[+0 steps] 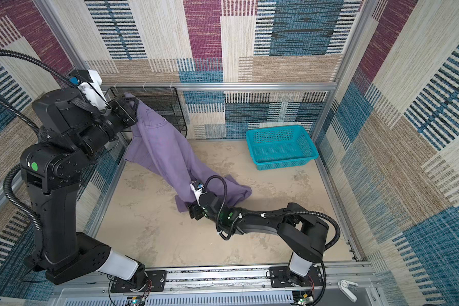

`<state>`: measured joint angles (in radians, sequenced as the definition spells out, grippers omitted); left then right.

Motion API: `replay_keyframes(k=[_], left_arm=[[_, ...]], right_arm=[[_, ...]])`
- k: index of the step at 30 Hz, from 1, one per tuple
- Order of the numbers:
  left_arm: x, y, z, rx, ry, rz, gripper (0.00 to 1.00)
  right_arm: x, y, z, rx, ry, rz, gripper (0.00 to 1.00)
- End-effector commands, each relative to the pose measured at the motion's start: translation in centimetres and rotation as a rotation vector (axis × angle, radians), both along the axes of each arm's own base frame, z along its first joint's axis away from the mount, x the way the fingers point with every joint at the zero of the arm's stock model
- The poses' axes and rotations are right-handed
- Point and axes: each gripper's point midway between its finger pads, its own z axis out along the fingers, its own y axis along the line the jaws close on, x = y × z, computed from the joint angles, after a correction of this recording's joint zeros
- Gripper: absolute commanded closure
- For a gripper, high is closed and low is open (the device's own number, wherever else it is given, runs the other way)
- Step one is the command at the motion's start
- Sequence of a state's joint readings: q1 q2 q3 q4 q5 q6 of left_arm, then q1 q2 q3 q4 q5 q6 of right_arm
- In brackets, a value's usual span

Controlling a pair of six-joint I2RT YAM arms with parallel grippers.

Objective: Fold and stack the trousers
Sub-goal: Flatten out the trousers at the center of the table.

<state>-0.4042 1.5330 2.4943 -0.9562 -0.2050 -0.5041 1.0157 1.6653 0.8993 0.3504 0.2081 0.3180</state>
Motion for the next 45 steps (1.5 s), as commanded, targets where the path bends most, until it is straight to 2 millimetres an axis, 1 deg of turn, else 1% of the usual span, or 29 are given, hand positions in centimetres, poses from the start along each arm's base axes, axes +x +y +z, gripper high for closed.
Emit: replay_keyframes(k=[1, 3, 4, 6, 7, 8, 10, 12, 14, 15, 17, 20, 21, 24, 26, 28, 31, 34, 36, 37, 38, 39, 41, 42, 43, 44, 45], left_arm=[[-0.9, 1.6, 2.4, 0.041, -0.094, 0.065, 1.0], [-1.4, 2.2, 2.9, 0.066, -0.11, 0.088, 1.0], [-1.5, 2.4, 3.0, 0.081, -0.115, 0.094, 1.0], [-1.6, 2.6, 3.0, 0.099, -0.119, 0.103, 1.0], [-1.5, 2.6, 3.0, 0.107, -0.12, 0.101, 1.0], [-1.4, 2.5, 2.8, 0.114, -0.113, 0.099, 1.0], [-1.1, 2.1, 2.3, 0.122, -0.1, 0.085, 1.0], [-0.6, 1.7, 1.5, 0.127, -0.079, 0.071, 1.0], [-0.1, 1.3, 0.9, 0.13, -0.064, 0.059, 1.0], [0.2, 1.0, 0.7, 0.132, -0.058, 0.049, 1.0], [0.6, 0.5, 0.4, 0.135, -0.049, 0.03, 1.0], [1.2, -0.4, -0.1, 0.132, -0.038, -0.005, 1.0], [1.4, -0.9, -0.2, 0.128, -0.037, -0.029, 1.0], [1.8, -2.3, -0.5, 0.111, -0.031, -0.093, 1.0], [2.1, -3.1, -0.6, 0.101, -0.028, -0.131, 1.0], [2.4, -3.9, -0.8, 0.089, -0.024, -0.167, 1.0], [2.8, -5.5, -0.8, 0.071, -0.031, -0.24, 1.0], [2.9, -6.9, -0.5, 0.047, -0.041, -0.314, 1.0], [3.1, -7.3, -0.5, 0.04, -0.04, -0.335, 1.0], [3.1, -7.4, -0.4, 0.041, -0.041, -0.339, 1.0], [3.2, -7.2, -0.4, 0.043, -0.043, -0.337, 1.0], [3.3, -7.0, -0.5, 0.047, -0.042, -0.331, 1.0], [3.5, -6.1, -0.7, 0.05, -0.031, -0.306, 1.0], [3.7, -5.3, -0.9, 0.052, -0.024, -0.283, 1.0], [3.8, -4.2, -1.0, 0.055, -0.016, -0.252, 1.0], [3.8, -3.0, -1.0, 0.057, -0.012, -0.216, 1.0], [3.7, -1.5, -0.8, 0.061, -0.015, -0.175, 1.0]], right_arm=[[1.0, -1.8, 0.9, 0.11, 0.049, -0.046, 0.38], [1.5, -4.3, 0.7, 0.093, 0.053, -0.094, 0.47], [1.8, -5.6, 0.4, 0.077, 0.059, -0.119, 0.55], [2.5, -8.7, 0.4, 0.06, 0.078, -0.183, 0.8], [2.7, -9.9, 0.5, 0.051, 0.083, -0.212, 0.85], [3.2, -11.6, 1.2, 0.048, 0.078, -0.252, 0.9], [4.2, -15.0, 3.3, 0.038, 0.044, -0.33, 0.95], [5.2, -18.7, 7.3, 0.035, -0.022, -0.418, 0.96], [5.9, -22.1, 12.2, 0.045, -0.098, -0.495, 0.98], [6.0, -23.6, 15.0, 0.05, -0.14, -0.526, 0.98], [6.2, -25.9, 19.5, 0.05, -0.199, -0.584, 1.0], [6.2, -27.9, 26.0, 0.03, -0.296, -0.656, 1.0], [6.0, -28.6, 28.5, 0.037, -0.338, -0.683, 1.0], [5.5, -30.5, 35.0, 0.053, -0.467, -0.768, 1.0], [5.0, -31.8, 39.0, 0.067, -0.549, -0.832, 1.0], [3.9, -33.1, 44.3, 0.105, -0.642, -0.88, 1.0], [3.1, -34.5, 49.3, 0.111, -0.733, -0.953, 1.0], [2.5, -35.7, 52.5, 0.089, -0.801, -1.016, 1.0], [2.1, -35.7, 53.7, 0.098, -0.826, -1.01, 1.0], [2.1, -35.4, 53.7, 0.106, -0.826, -0.993, 1.0], [2.3, -35.0, 53.4, 0.109, -0.816, -0.966, 1.0], [2.7, -34.4, 52.6, 0.103, -0.798, -0.937, 1.0], [3.6, -32.9, 50.3, 0.096, -0.753, -0.859, 1.0], [4.3, -31.5, 48.7, 0.092, -0.724, -0.79, 1.0], [4.7, -30.1, 46.9, 0.097, -0.69, -0.714, 1.0], [5.0, -29.0, 45.3, 0.105, -0.657, -0.659, 1.0], [5.3, -27.9, 43.3, 0.114, -0.61, -0.603, 1.0]])
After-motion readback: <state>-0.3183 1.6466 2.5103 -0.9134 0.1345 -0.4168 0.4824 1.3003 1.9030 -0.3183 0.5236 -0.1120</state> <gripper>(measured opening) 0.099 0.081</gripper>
